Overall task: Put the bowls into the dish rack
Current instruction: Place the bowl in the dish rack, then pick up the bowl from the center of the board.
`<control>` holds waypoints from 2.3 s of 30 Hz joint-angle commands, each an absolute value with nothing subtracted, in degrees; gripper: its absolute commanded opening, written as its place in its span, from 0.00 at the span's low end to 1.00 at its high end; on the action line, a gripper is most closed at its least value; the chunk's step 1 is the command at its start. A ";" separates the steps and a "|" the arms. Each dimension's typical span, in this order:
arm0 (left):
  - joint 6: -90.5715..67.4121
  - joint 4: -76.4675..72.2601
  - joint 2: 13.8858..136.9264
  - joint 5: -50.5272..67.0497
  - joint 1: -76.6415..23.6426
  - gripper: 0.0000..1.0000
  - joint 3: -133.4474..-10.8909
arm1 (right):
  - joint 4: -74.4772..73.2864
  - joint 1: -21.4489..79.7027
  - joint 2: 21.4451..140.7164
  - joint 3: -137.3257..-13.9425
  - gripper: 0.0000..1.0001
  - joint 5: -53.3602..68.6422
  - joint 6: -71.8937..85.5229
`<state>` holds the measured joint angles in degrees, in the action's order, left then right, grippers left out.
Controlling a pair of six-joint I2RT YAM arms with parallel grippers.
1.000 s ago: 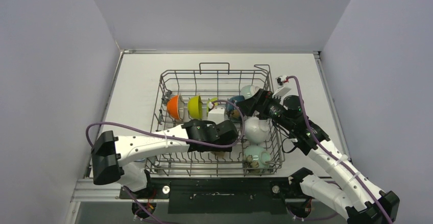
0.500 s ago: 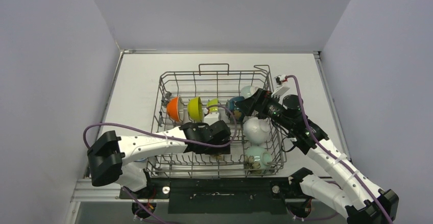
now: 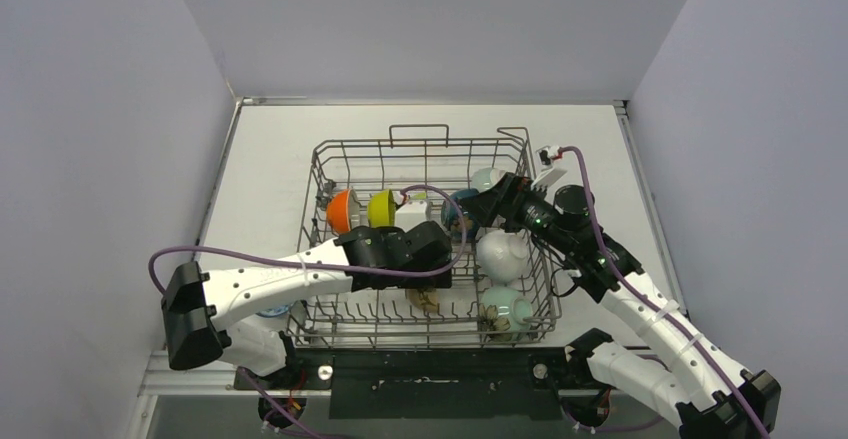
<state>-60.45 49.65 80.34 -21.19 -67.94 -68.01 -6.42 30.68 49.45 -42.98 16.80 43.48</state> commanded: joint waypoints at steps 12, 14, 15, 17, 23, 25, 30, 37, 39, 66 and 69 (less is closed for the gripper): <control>-44.29 51.69 71.53 -23.72 -57.56 0.96 -74.05 | -7.02 30.23 53.33 -47.26 0.90 13.94 38.52; -41.74 50.88 69.59 -22.39 -53.63 0.96 -74.00 | -10.64 30.19 54.52 -49.34 0.90 10.08 35.82; -40.39 50.56 68.59 -21.68 -51.39 0.96 -73.96 | -12.64 30.15 55.10 -50.26 0.90 7.60 34.31; -38.09 49.92 66.61 -19.64 -46.57 0.96 -73.62 | -16.54 29.98 56.30 -52.19 0.90 2.02 31.88; -34.64 50.93 63.14 -15.78 -31.57 0.96 -72.85 | -24.86 28.89 61.54 -57.36 0.90 -11.65 28.19; -34.10 51.68 62.32 -15.66 -26.95 0.96 -72.56 | -26.04 28.47 62.93 -58.01 0.90 -15.61 27.64; -33.86 53.20 59.47 -16.50 -18.19 0.96 -70.97 | -27.91 25.52 65.28 -59.21 0.90 -20.10 26.83; -37.19 55.44 56.43 -15.88 -5.25 1.00 -65.81 | -27.82 20.95 66.18 -59.66 0.90 -20.40 25.21; -38.67 55.47 55.20 -15.41 -2.44 0.98 -63.16 | -27.55 20.26 65.97 -59.76 0.90 -20.14 24.66; -46.94 37.71 64.99 -1.85 10.20 0.50 -36.04 | -18.30 19.95 57.72 -59.15 0.90 2.15 23.74; -46.93 36.87 65.40 -2.18 10.20 0.39 -35.83 | -17.53 19.99 57.02 -59.06 0.90 2.74 23.82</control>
<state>-47.37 41.87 65.23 -3.31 9.85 -35.92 -20.75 20.27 58.96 -59.02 0.99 24.32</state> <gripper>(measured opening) 0.442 0.898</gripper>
